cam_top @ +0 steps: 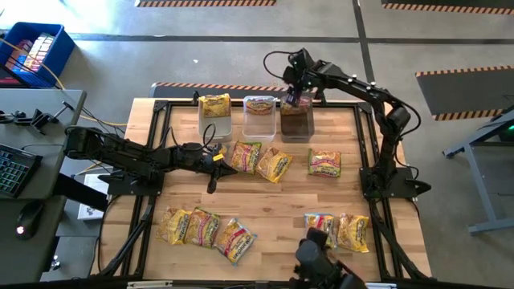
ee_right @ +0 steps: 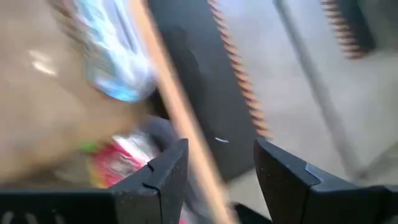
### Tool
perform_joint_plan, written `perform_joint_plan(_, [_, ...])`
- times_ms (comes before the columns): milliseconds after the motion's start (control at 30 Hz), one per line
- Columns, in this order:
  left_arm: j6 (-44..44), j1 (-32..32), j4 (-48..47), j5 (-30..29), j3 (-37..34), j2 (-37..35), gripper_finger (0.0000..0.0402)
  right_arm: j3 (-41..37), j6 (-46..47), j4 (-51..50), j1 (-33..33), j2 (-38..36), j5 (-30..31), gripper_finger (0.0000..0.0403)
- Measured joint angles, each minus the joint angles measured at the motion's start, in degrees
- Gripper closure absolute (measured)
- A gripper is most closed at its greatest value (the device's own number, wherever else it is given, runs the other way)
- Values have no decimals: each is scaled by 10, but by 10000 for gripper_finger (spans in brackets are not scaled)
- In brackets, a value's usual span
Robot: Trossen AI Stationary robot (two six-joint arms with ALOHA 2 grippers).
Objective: Sort Maruchan noodles
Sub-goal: Adjust the green noodle pack on the transparent black bin
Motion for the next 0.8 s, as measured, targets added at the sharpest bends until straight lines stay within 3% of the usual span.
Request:
perform_joint_plan(67, [-5,0,0,0,0,0,401,-16,11,-27,-2,-1,-77,233])
perform_joint_plan(233, [-2,-9,-7,0,0,0,401,-61,-12,-81,17,-7,-118,267])
perform_joint_plan(333, [0,-9,-10,0,0,0,401,-101,-28,-76,25,-7,-85,317])
perform_joint_plan(500, [10,-7,-12,0,0,0,401,-162,-33,17,13,-6,-19,395])
perform_joint_plan(700, [5,-7,-13,0,0,0,401,-126,-43,-85,17,-11,-61,349])
perform_joint_plan(800, [5,-7,-13,0,0,0,401,-119,-67,-149,24,-11,-139,327])
